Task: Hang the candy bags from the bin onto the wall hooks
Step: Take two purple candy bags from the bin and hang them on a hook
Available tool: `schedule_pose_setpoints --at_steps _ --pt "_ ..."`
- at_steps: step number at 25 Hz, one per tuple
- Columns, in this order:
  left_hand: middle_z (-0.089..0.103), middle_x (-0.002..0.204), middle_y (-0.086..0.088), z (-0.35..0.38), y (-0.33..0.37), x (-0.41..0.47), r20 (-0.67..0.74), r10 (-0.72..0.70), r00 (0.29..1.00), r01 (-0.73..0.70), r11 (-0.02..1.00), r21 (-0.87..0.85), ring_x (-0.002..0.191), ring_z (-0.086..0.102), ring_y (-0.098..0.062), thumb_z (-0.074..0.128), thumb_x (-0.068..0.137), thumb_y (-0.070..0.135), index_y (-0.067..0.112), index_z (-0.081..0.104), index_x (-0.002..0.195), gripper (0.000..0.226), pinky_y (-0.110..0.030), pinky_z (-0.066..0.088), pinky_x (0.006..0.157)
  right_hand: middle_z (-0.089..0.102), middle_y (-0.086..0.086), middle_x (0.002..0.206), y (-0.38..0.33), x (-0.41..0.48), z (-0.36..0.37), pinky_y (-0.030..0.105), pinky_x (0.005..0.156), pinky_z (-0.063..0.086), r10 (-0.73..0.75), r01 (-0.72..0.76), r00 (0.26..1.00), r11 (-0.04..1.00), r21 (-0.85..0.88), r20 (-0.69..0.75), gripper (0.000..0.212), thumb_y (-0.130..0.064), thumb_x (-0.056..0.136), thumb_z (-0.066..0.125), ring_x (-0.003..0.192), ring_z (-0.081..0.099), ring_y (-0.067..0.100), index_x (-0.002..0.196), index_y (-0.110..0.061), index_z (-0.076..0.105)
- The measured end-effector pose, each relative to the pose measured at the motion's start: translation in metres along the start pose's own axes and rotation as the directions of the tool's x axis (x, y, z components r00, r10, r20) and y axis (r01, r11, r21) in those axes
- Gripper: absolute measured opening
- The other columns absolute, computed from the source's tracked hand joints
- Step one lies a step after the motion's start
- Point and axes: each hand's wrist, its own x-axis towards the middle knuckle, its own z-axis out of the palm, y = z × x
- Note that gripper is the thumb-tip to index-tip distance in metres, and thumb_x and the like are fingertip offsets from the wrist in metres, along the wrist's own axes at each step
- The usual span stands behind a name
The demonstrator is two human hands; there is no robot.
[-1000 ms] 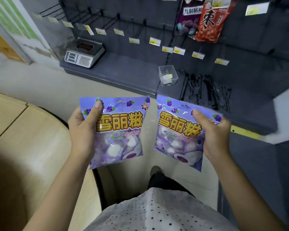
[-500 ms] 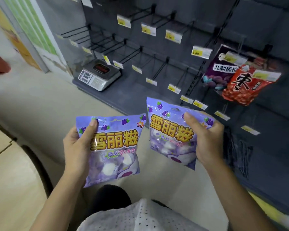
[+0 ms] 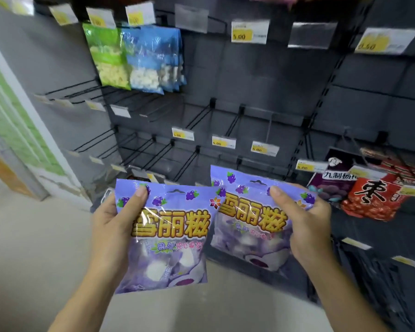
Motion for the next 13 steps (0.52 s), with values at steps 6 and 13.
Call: schedule_pose_setpoints --at_steps 6,13 --pt "0.076 0.068 -0.004 0.031 0.053 0.108 0.214 0.087 0.973 -0.075 0.995 -0.064 0.056 0.07 -0.015 0.066 0.077 0.028 0.018 0.07 0.071 0.012 -0.028 0.059 0.054 0.076 0.001 0.072 -0.05 0.073 0.065 0.043 0.068 0.06 -0.108 0.113 0.992 0.99 0.086 -0.059 0.01 -0.022 0.07 0.078 0.07 0.071 0.023 0.076 -0.014 0.075" --pt "0.078 0.077 -0.006 0.071 0.081 0.186 0.33 0.188 0.925 -0.137 0.976 -0.17 0.063 0.072 -0.018 0.065 0.078 0.028 0.016 0.072 0.081 0.014 -0.031 0.06 0.059 0.076 -0.003 0.068 -0.113 0.16 0.11 0.027 0.058 0.057 -0.323 0.321 0.946 0.938 0.134 -0.009 0.016 -0.007 0.076 0.072 0.065 0.073 0.014 0.066 -0.019 0.075"
